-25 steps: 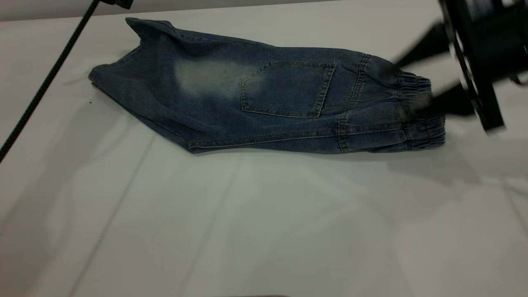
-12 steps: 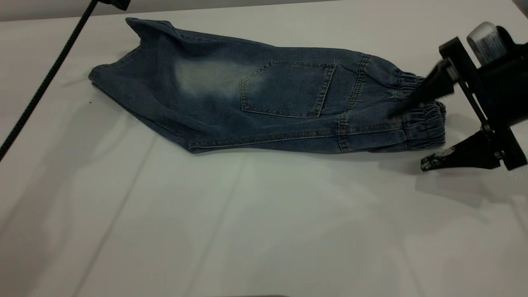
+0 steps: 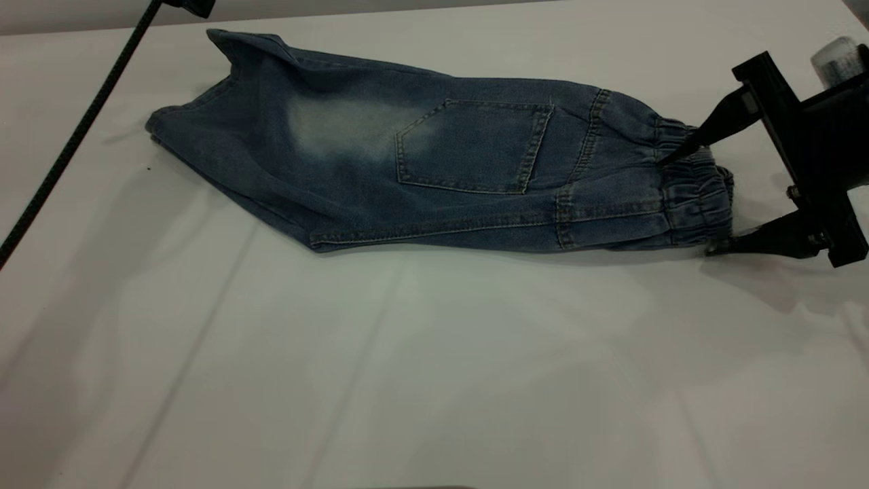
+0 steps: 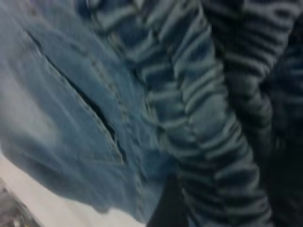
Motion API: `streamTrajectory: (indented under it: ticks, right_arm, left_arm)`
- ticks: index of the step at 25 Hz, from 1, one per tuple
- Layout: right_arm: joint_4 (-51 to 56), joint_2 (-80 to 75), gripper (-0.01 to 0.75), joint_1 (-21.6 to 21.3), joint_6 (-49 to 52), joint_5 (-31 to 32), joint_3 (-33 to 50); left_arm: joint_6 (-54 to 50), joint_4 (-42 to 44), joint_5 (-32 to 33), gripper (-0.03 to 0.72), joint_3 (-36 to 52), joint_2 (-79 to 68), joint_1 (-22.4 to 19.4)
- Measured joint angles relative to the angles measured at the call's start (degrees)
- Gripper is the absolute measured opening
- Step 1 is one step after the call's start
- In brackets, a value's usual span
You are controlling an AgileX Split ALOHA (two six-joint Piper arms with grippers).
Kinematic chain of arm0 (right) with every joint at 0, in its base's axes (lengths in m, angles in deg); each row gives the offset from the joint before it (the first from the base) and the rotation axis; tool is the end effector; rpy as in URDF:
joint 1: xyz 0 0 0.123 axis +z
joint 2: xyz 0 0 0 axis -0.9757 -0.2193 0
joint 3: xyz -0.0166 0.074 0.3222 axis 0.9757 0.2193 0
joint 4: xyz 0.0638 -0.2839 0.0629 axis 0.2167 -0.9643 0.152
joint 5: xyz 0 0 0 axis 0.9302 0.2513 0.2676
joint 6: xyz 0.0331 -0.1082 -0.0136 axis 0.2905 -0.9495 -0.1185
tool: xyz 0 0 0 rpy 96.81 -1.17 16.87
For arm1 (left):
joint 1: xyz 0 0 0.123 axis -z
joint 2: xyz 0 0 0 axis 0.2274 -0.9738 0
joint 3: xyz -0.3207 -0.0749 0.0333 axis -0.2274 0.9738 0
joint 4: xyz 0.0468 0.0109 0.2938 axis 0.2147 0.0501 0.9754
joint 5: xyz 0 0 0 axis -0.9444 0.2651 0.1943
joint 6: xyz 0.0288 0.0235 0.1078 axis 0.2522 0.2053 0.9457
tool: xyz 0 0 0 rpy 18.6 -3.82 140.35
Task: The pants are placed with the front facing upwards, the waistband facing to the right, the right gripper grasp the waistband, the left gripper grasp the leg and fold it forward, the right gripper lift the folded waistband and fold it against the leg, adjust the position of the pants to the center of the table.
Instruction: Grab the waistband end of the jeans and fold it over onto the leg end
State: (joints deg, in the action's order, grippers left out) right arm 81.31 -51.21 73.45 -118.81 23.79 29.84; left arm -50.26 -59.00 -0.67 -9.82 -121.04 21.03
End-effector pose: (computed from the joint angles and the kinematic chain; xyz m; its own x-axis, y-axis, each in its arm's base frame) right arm 0.3502 0.0491 0.0258 -0.6803 0.6856 0.2592 0.6439 0.3900 0.6582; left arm 0.5337 -0.0732 0.1596 -0.5990 0.3885 -0.7002 0.3286 0.9166 0.2275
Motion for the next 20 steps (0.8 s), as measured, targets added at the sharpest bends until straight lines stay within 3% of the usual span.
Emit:
streamTrajectory:
  ticks: [4,7,10,13,15,20]
  right_arm:
    - [1.66,0.00,0.548,0.00,-0.17,-1.83,0.00]
    - [2.03,0.00,0.482,0.00,-0.17,-3.14,0.00]
    - [2.08,0.00,0.332,0.00,-1.03,-3.55,0.00]
    - [3.29,0.00,0.135,0.00,-2.56,-3.62,0.00]
    - [4.85,0.00,0.053,0.00,-4.49,-3.34,0.00]
    - [6.57,0.00,0.033,0.00,-10.27,-1.98,0.00]
  left_arm:
    - [0.00,0.00,0.96,0.405,0.00,0.00,0.51]
    - [0.00,0.00,1.60,0.405,0.00,0.00,2.23]
    - [0.00,0.00,1.67,0.405,0.00,-0.18,4.96]
    - [0.00,0.00,1.67,0.405,0.00,-1.26,8.00]
    - [0.00,0.00,1.67,0.405,0.00,-2.46,10.17]
    - [-0.04,-0.01,1.55,0.405,0.00,-5.21,16.40]
